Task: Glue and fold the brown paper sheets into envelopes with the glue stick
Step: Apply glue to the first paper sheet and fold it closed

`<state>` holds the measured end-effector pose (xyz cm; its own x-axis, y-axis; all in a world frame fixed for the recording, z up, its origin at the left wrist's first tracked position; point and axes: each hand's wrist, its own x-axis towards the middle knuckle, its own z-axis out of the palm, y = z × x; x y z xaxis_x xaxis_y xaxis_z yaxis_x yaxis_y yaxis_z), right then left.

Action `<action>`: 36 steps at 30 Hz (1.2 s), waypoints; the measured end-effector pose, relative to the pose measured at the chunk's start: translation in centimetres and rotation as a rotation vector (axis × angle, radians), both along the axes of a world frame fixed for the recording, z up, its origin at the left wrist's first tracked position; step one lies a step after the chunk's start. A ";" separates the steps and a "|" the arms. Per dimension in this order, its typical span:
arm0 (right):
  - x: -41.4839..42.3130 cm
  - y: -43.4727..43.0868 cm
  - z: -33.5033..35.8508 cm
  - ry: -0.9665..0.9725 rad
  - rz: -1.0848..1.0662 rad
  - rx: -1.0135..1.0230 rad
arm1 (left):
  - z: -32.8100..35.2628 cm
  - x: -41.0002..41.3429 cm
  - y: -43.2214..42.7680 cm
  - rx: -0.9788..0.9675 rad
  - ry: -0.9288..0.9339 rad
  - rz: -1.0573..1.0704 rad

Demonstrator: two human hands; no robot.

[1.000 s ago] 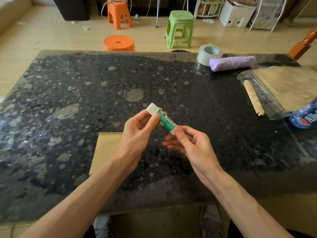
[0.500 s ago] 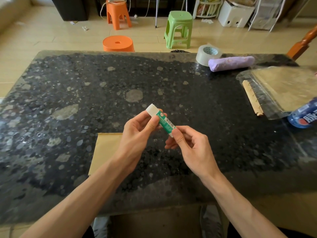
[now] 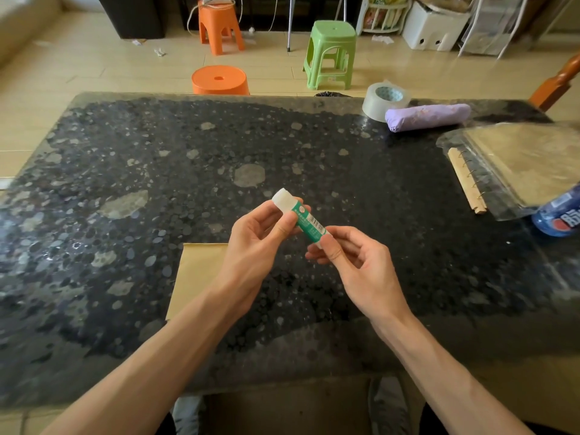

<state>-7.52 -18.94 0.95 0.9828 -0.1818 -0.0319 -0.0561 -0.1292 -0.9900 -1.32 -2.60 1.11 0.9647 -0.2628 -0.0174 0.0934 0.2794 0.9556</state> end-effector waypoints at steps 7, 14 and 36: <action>-0.1 -0.1 -0.3 -0.072 -0.079 -0.093 | 0.1 -0.1 -0.1 -0.012 0.002 -0.012; 0.0 -0.1 -0.3 -0.027 -0.016 -0.058 | -0.1 0.2 0.1 0.016 -0.012 -0.017; 2.6 1.0 -1.7 -0.185 -0.047 -0.455 | -0.7 0.9 0.4 0.215 -0.044 -0.015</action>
<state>-4.91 -17.92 -0.70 0.9548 -0.1810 0.2356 0.0994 -0.5527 -0.8274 -0.41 -2.17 0.40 0.9618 -0.2717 -0.0324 0.0527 0.0676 0.9963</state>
